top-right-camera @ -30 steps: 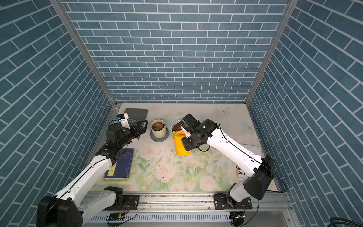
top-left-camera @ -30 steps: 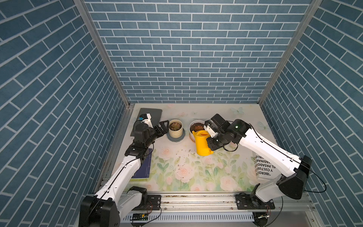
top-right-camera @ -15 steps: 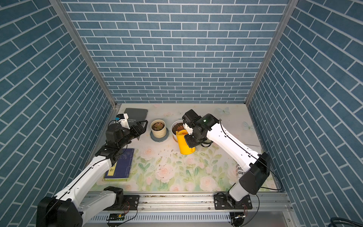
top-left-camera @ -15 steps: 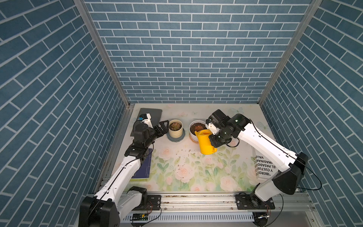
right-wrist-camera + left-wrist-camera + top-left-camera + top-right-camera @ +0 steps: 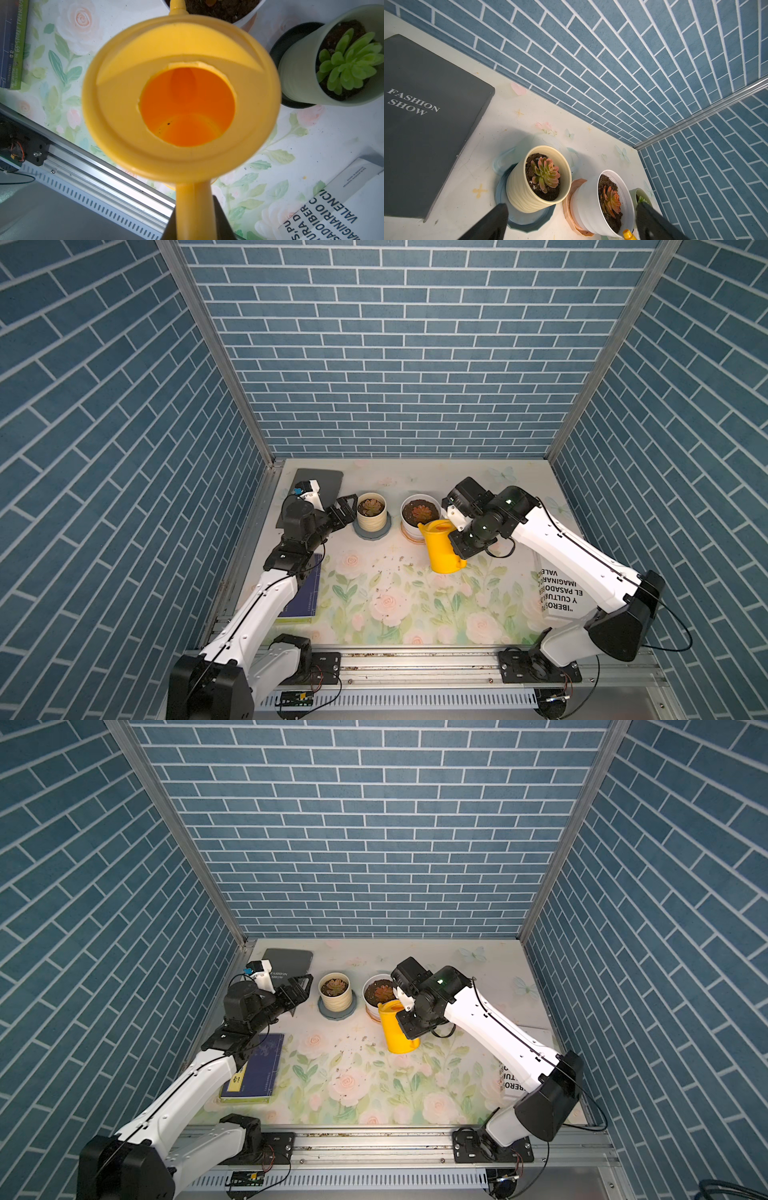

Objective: Water the succulent around the soil edge
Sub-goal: Water the soil of the potted plant with water.

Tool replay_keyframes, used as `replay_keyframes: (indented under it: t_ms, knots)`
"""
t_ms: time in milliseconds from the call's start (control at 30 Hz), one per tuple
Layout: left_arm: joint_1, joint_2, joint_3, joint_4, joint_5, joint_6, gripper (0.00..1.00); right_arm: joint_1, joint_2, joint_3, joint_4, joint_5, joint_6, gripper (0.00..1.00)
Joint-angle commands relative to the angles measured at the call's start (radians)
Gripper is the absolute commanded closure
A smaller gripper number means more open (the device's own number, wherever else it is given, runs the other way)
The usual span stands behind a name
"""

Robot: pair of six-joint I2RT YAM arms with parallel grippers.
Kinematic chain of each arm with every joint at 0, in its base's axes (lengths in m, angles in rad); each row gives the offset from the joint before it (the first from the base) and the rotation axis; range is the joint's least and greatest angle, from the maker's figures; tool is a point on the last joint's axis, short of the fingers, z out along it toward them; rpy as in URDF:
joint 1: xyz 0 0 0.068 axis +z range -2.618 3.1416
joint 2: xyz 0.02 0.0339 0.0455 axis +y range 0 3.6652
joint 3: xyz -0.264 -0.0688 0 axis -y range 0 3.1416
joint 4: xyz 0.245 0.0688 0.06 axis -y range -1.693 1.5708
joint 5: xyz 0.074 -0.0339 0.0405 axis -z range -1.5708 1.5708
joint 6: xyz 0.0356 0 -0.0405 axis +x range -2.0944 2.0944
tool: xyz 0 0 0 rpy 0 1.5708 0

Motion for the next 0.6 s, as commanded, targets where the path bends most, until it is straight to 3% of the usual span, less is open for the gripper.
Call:
replay_keyframes:
  t_ms: [0, 567]
  knots:
    - [-0.001, 0.003, -0.011, 0.014, 0.006, 0.005, 0.00, -0.017, -0.043, -0.018, -0.026, 0.039, 0.007, 1.00]
    - [-0.001, 0.000, -0.013, 0.014, 0.004, 0.005, 0.00, -0.115, -0.060, -0.040, -0.012, 0.097, -0.049, 1.00]
